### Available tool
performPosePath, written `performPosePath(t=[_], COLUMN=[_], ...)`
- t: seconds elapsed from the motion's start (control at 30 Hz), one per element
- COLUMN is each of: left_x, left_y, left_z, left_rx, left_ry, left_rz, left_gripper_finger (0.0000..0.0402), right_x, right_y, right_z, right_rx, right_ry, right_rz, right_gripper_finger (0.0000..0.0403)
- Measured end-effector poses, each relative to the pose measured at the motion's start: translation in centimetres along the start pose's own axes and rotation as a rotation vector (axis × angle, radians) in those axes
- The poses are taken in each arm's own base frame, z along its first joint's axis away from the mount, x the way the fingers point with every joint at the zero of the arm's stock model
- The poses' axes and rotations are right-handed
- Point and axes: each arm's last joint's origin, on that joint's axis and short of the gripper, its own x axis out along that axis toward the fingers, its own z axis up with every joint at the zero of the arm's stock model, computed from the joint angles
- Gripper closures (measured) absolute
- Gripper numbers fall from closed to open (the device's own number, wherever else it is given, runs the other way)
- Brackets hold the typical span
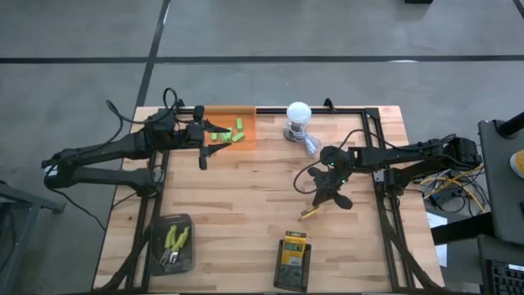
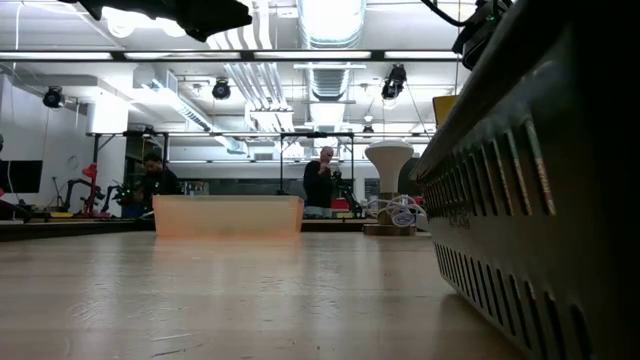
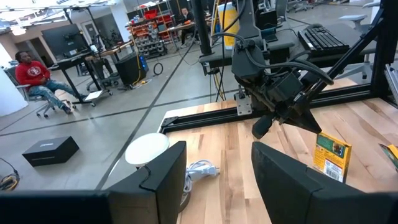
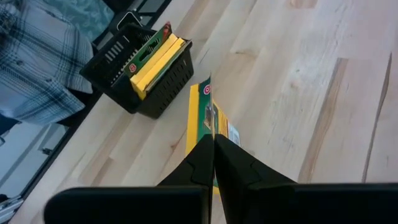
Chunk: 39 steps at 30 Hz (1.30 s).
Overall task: Pick & Place School Supplies
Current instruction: Put the crayon box into the right black bin
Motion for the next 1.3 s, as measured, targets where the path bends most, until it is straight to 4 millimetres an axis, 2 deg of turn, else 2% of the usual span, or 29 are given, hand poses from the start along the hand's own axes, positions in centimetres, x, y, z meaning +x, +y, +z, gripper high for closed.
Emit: performPosePath(t=[1.3], left_x=[0.00], left_y=[0.00], left_z=[0.00], left_rx=[0.000], left_ry=[0.000], left_rz=[0.000], left_gripper_finger=[0.0213], right_x=[0.01], right_y=[-0.03], right_z=[0.07], right_rx=[-0.070], right_ry=[-0.007], right_rz=[-0.005], right_gripper_finger=[0.0394])
